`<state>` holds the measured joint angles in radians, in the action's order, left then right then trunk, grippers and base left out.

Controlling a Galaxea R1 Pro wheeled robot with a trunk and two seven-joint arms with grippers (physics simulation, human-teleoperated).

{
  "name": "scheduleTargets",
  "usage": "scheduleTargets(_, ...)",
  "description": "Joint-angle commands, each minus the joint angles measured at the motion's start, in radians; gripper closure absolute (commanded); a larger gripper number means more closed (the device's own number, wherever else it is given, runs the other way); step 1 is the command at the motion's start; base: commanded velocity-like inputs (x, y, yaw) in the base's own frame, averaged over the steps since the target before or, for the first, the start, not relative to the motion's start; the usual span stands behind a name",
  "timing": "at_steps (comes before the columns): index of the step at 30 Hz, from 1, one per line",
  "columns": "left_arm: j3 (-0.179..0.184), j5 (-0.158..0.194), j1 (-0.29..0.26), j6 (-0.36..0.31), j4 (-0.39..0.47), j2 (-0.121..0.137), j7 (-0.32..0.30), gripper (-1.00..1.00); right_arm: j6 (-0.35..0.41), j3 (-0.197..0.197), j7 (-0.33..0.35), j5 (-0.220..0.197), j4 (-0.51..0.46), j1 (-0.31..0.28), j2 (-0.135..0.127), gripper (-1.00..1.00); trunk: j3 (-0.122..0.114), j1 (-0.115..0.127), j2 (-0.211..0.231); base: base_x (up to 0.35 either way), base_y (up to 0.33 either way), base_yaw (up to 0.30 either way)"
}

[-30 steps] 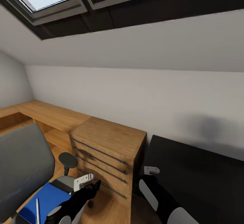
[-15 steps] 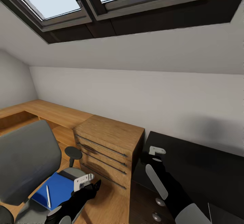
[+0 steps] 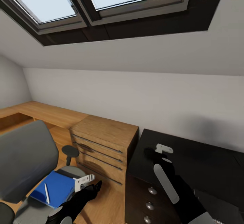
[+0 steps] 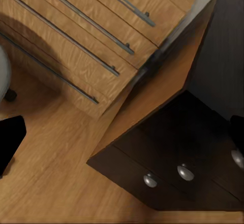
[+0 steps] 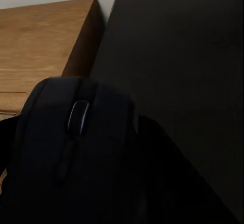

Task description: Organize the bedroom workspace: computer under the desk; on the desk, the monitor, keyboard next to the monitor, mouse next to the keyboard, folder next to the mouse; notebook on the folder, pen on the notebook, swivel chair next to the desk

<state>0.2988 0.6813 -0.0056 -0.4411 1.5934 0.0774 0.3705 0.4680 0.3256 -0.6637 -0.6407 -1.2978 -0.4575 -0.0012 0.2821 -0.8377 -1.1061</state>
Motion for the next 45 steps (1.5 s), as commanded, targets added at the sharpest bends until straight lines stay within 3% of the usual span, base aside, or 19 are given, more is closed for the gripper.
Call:
scheduleTargets(1,0.002,0.010,-0.001,-0.001,0.002,0.001,0.010,-1.00,0.000,0.001,-0.010,-0.010,-0.001,-0.001,0.000,1.00,0.000,0.001,-0.001,-0.335,0.000,-0.209)
scheduleTargets(22,0.002,0.010,-0.001,0.001,0.002,0.002,0.010,-1.00,0.000,-0.019,-0.010,-0.010,0.000,-0.001,0.000,1.00,-0.019,0.001,-0.001,-0.332,-0.020,-0.178)
scheduleTargets(24,0.002,0.010,-0.001,0.001,0.002,0.002,0.010,-1.00,0.000,-0.044,-0.010,-0.010,0.000,-0.001,0.000,1.00,-0.019,0.001,-0.001,-0.093,-0.058,-0.005)
scheduleTargets(35,0.002,0.010,-0.001,0.001,0.002,0.002,0.010,-1.00,-0.003,-0.053,-0.010,-0.009,0.000,-0.001,-0.002,1.00,-0.019,0.001,-0.001,-0.009,-0.006,-0.071)
scheduleTargets(39,0.002,0.010,-0.001,0.001,0.002,0.002,0.010,-1.00,-0.004,-0.067,-0.008,-0.010,0.000,-0.001,-0.016,1.00,-0.019,0.001,-0.001,0.000,0.000,-0.242)
scheduleTargets(45,0.002,0.011,-0.001,0.001,0.002,0.002,0.010,-1.00,-0.001,-0.117,-0.008,-0.010,-0.003,-0.001,-0.023,1.00,-0.019,0.001,-0.001,0.000,0.000,-0.260)
